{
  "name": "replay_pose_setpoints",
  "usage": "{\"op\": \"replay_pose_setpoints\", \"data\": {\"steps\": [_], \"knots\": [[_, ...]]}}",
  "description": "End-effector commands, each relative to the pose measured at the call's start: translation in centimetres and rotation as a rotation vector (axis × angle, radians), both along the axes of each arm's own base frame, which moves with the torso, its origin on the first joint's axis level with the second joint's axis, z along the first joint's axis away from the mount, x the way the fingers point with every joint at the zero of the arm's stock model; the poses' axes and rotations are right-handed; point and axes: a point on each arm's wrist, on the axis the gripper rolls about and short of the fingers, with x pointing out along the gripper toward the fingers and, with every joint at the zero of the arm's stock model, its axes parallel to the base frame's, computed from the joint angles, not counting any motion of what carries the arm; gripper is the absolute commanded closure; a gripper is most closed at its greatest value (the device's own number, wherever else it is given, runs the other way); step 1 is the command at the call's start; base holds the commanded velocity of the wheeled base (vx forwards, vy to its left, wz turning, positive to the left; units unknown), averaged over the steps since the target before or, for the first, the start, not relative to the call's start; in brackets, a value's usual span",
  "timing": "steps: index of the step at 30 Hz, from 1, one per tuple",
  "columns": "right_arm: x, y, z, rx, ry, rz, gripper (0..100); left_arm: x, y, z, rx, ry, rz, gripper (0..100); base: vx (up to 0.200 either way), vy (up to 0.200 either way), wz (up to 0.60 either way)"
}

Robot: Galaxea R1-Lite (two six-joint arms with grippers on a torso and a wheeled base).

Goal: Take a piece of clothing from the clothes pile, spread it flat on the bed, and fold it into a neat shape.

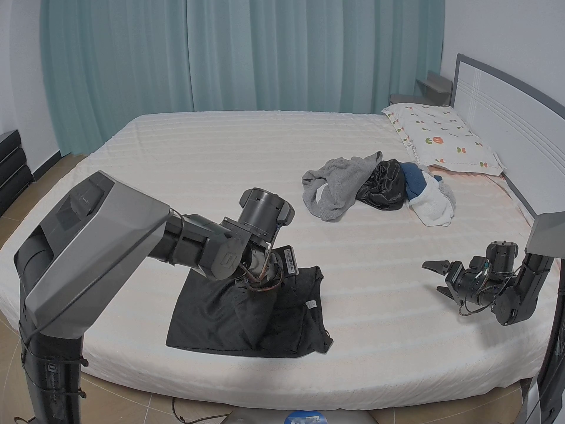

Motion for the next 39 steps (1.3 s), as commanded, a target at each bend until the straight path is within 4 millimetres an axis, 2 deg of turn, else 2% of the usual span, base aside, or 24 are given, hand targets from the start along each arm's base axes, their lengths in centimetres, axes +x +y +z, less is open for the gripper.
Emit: {"op": "replay_pose_setpoints", "data": {"steps": [1,7,11,19,22,29,31,33,39], "knots": [[0.0,0.0,0.0,-0.001,0.000,0.002,0,0.3,-0.9,0.0,-0.050,0.013,0.038,0,0.000,0.000,0.00],[0.0,0.0,0.0,-0.001,0.000,0.002,0,-0.6,-1.4,0.5,-0.062,0.034,0.035,0,0.000,0.000,0.00],[0.0,0.0,-0.1,-0.001,0.002,0.002,0,-1.1,-1.0,2.1,-0.111,0.026,0.062,0,0.000,0.000,0.00],[-0.3,0.1,-0.1,-0.002,0.003,0.004,0,-2.2,2.4,2.2,-0.115,0.075,0.111,0,0.000,0.000,0.00],[-0.4,0.2,-0.1,-0.001,0.002,0.006,0,-2.3,4.9,1.9,-0.177,0.102,0.172,0,0.000,0.000,0.00],[-0.4,0.3,-0.2,-0.001,0.003,0.007,0,-2.8,9.2,-0.5,-0.260,0.179,0.248,0,0.000,0.000,0.00],[-0.4,0.3,-0.1,-0.001,0.002,0.008,0,-2.9,9.8,-1.0,-0.292,0.199,0.252,0,0.000,0.200,0.00],[-0.4,0.6,0.0,-0.004,0.001,0.008,0,-2.9,11.3,-1.6,-0.353,0.211,0.276,0,0.000,0.200,0.00],[-0.6,1.1,0.6,-0.010,-0.012,0.018,0,-2.4,13.2,-2.9,-0.471,0.229,0.308,0,0.000,0.200,0.00]]}}
